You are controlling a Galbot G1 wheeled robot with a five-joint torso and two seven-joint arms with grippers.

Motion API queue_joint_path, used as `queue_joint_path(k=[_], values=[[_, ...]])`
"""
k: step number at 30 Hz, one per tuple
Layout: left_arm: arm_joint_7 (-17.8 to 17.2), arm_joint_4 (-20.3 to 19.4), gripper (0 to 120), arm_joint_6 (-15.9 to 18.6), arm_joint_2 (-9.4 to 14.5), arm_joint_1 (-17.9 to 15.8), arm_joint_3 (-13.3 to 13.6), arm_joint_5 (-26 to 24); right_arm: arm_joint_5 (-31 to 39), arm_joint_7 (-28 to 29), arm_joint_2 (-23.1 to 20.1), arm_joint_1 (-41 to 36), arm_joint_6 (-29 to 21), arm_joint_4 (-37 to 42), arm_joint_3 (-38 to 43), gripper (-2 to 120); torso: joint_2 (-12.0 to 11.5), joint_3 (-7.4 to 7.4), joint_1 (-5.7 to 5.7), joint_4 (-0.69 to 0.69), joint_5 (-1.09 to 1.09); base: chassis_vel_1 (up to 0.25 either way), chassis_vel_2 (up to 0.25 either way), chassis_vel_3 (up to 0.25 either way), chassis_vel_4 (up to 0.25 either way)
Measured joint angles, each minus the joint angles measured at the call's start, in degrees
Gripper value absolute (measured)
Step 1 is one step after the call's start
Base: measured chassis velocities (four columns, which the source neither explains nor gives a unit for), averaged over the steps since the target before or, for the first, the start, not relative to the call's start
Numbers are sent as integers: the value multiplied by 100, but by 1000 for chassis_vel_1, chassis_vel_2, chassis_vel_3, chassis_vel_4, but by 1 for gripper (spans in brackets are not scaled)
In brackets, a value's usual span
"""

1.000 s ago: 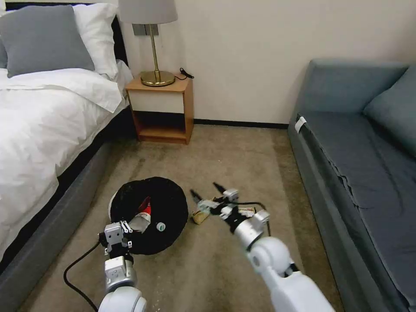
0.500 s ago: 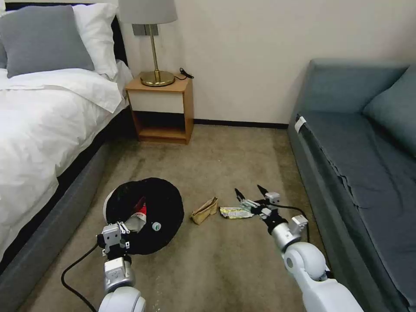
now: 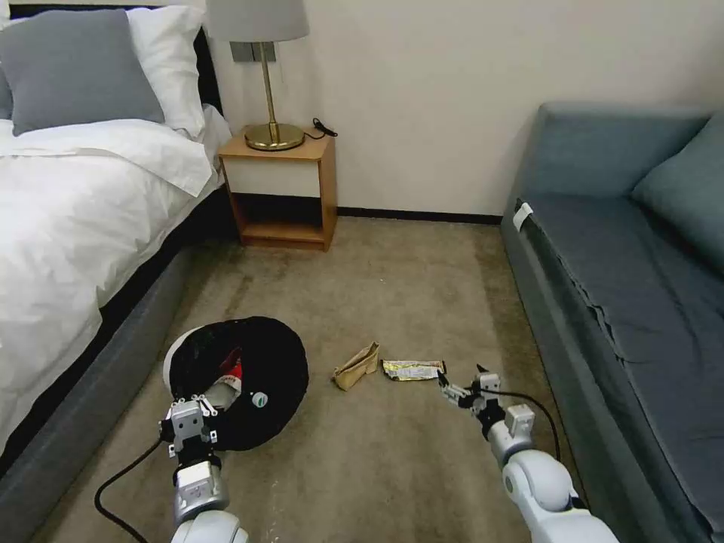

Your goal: Pick up the trash bin, then pick up the garbage on the floor and place it into the trash bin.

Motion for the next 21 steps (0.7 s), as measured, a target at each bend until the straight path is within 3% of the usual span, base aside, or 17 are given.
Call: queue_joint_path(k=[21], values=[[-13, 9, 2, -78, 401, 77, -109, -29, -357, 196, 193, -205, 94, 349, 378, 100, 0, 0, 0, 0, 0, 0, 0, 0, 0]])
